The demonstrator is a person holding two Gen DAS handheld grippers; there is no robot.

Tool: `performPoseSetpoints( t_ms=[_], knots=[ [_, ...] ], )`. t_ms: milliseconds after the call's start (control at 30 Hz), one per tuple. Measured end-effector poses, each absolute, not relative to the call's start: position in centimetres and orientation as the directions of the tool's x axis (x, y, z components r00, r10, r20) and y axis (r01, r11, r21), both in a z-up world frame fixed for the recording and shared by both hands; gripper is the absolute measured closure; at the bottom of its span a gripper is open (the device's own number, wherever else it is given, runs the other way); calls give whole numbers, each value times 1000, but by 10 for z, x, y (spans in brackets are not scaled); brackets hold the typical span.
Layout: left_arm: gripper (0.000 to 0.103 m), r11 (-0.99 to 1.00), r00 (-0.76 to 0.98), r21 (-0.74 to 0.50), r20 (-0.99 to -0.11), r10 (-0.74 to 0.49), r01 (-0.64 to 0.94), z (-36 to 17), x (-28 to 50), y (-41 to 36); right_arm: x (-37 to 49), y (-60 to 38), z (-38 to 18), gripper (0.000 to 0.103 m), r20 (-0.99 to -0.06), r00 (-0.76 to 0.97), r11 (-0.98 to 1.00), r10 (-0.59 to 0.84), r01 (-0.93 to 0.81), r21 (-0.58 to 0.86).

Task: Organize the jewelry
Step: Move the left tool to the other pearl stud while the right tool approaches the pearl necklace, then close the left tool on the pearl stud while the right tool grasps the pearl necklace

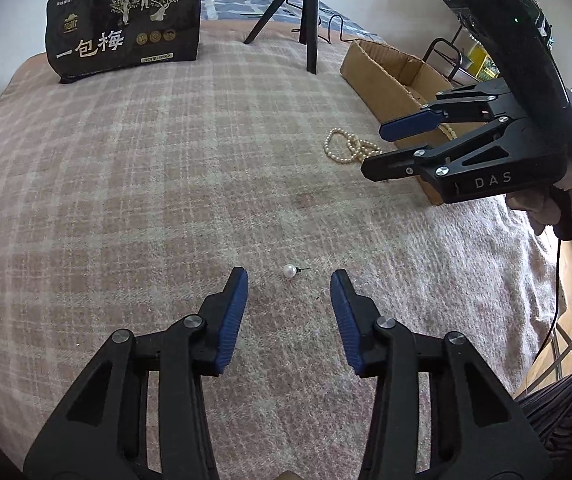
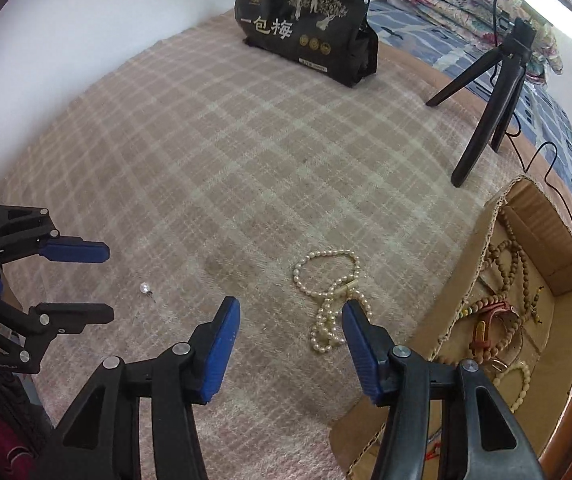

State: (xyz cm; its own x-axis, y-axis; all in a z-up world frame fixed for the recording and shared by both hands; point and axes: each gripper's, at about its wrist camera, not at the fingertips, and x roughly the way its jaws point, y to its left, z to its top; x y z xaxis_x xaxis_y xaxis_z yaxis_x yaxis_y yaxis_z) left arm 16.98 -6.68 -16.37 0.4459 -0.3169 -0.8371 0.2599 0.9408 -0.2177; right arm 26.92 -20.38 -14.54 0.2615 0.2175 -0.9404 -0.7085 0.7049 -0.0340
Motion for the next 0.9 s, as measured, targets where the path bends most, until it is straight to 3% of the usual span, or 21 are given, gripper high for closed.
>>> performPoseSetpoints(
  t_ms=[433, 667, 767, 900],
  knots=[
    [65, 937, 424, -234, -844, -329, 260, -173, 179, -72, 304, -193, -164, 53, -970, 205, 668, 134, -742, -65],
    [65, 936, 425, -229, -844, -327, 267, -175, 180, -76, 310, -181, -168, 48, -984, 153, 613, 89, -787, -67],
    [71, 936, 421, -231, -846, -328, 265, -176, 182, -77, 310, -176, -171, 48, -990, 127, 578, 59, -813, -70],
    [71, 937, 419, -231, -847, -327, 263, -179, 183, -77, 310, -170, -175, 50, -992, 125, 554, 10, -827, -98]
  ],
)
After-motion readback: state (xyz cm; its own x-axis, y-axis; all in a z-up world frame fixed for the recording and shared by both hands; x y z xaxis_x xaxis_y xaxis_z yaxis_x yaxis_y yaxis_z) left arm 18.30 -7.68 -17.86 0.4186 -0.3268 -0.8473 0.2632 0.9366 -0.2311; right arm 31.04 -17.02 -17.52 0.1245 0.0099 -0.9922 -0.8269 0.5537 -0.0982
